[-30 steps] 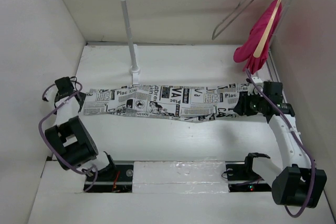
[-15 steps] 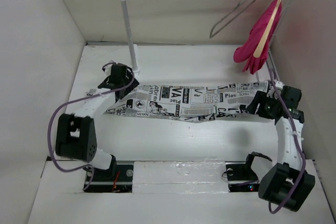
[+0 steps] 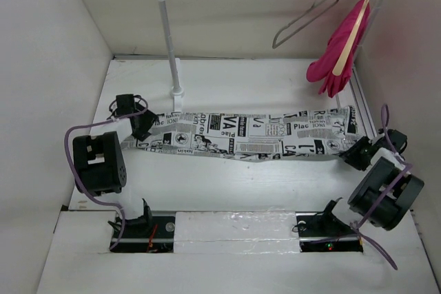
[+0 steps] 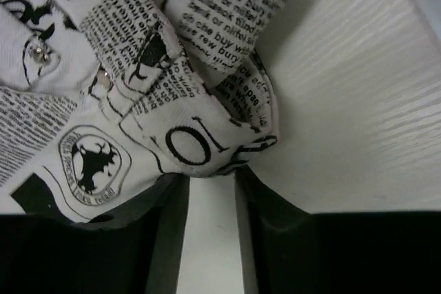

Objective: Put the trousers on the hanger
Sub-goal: Fold the trousers at the center of the board.

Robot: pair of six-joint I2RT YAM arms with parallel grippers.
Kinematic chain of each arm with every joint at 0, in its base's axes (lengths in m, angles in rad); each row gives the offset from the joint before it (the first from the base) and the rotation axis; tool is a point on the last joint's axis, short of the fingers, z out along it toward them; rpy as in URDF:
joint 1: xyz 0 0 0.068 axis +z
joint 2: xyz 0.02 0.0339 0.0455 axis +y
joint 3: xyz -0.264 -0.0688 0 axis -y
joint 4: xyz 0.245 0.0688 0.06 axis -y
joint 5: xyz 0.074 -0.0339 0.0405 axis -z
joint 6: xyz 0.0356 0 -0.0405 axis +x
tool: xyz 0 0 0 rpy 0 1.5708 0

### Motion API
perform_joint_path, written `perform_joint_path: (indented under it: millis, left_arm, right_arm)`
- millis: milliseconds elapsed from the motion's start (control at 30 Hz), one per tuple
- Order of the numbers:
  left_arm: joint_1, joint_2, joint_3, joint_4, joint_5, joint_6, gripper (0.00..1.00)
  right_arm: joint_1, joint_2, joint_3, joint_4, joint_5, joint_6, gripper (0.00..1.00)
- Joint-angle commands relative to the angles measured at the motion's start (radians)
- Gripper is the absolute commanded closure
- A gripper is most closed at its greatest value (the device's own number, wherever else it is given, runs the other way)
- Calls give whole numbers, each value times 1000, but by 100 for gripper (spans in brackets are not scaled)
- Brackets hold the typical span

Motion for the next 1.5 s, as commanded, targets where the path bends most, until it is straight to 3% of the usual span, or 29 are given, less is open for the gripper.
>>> perform_joint_path:
  millis: [0, 100, 167, 267, 367, 467, 500, 600, 767, 867, 900, 1033, 1133, 1267, 1333, 1367, 1400, 1467]
  left_arm:
    - [97, -5, -83, -72, -35, 39, 40]
    - [153, -34, -124, -85, -54, 36, 40]
    - [162, -48, -135, -105, -85, 33, 40]
    - [162, -97, -141, -159, -165, 30, 40]
    - [162, -195, -192, -176, -189, 30, 41]
    - [162, -302, -210, -190, -205, 32, 41]
    - [162, -326, -207, -197, -205, 32, 41]
    - [127, -370, -178, -220, -186, 16, 41]
    - [50, -396, -117, -234, -131, 13, 40]
    - [-75, -415, -100, -194, -114, 30, 40]
    - [-118, -427, -104, -173, -110, 29, 40]
    - [-407, -446, -82, -93, -131, -5, 40]
    - [-554, -378, -9, -124, -179, -19, 39]
    - [-805, -262, 58, -139, -294, -40, 39]
    - [-852, -231, 64, -167, -323, -59, 39]
    - [-875, -203, 29, -161, -356, -83, 40]
    - [-875, -203, 29, -161, -357, -83, 40]
    - [-875, -189, -21, -151, -367, -103, 40]
  right_arm:
    - [-34, 44, -17, 140, -33, 15, 66]
    - [-98, -6, -48, 116, -41, -49, 92]
    - [-135, -42, -55, 46, -25, -114, 100]
    - [-227, -149, -83, -65, -28, -201, 100]
    - [-243, -278, -110, -157, -31, -247, 100]
    - [-224, -324, -120, -180, -48, -229, 68]
    - [-224, -321, -105, -195, -45, -231, 45]
    - [-224, -284, -26, -231, -25, -235, 28]
    - [-276, -226, 9, -168, -63, -174, 25]
    - [-286, -196, -12, -34, -74, -88, 21]
    - [-286, -179, -43, 19, -152, -68, 20]
    - [-234, -10, -34, 97, -231, -68, 17]
    - [-223, 59, -46, 189, -330, -67, 17]
    - [-223, 159, -74, 292, -344, -39, 17]
    - [-223, 182, -94, 359, -360, -21, 24]
    - [-223, 196, -122, 440, -414, 14, 50]
    - [-223, 196, -123, 441, -415, 15, 50]
    - [-214, 162, -135, 452, -445, 32, 82]
